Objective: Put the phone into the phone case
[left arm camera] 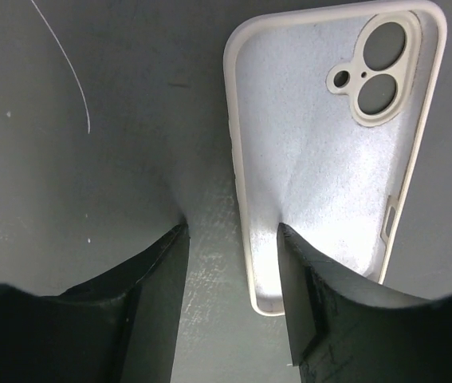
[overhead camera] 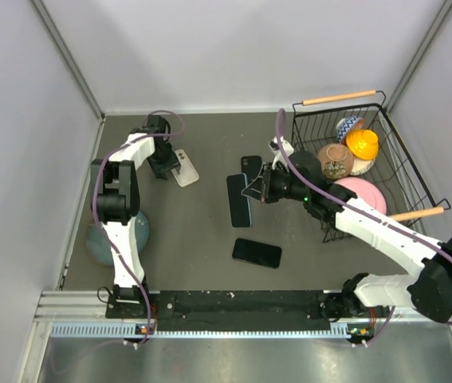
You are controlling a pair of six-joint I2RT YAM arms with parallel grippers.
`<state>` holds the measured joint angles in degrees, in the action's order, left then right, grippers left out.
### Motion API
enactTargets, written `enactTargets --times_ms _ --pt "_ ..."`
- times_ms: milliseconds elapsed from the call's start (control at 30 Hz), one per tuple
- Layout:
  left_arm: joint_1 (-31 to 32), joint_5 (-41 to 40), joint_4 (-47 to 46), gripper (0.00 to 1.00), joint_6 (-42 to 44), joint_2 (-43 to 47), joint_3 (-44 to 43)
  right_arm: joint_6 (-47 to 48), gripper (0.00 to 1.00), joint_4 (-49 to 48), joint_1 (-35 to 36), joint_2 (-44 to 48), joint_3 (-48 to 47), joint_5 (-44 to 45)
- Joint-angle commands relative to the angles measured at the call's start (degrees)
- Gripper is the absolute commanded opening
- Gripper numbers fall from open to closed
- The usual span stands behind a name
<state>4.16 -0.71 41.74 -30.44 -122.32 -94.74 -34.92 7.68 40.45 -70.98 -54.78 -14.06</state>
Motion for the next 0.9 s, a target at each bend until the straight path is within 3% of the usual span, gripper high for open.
enactTargets --times_ms 0,100,233,267,367,600,867 --pt "0.1 0.4 0.3 0.52 0.3 0.0 -1.2 0.5 0.0 -2.9 0.0 3.2 -0.5 -0.2" --pt "0.1 2.1 0.4 0.46 1.2 0.3 0.3 -0.2 0.0 -2.8 0.0 4.1 0.3 0.7" --pt "0.2 3.2 0.4 0.26 3.1 1.8 2.4 -1.5 0.0 -2.8 -0.1 5.0 0.7 0.6" --pt "0.3 3.4 0.6 0.14 3.5 3.0 3.4 -1.7 0.0 -2.7 0.0 5.2 1.1 0.4" --pt "1.2 3.7 0.5 0.01 5.2 6.6 6.7 -2.8 0.0 -2.5 -0.1 6.1 2.2 0.2" --pt "6.5 4.9 -1.6 0.0 6.8 18.3 19.1 -4.4 0.0 -2.7 0.1 6.6 5.1 0.3" --pt "14.7 6.9 -6.2 0.0 2.5 28.4 34.2 -6.4 0.0 -2.2 0.1 6.7 7.0 0.9"
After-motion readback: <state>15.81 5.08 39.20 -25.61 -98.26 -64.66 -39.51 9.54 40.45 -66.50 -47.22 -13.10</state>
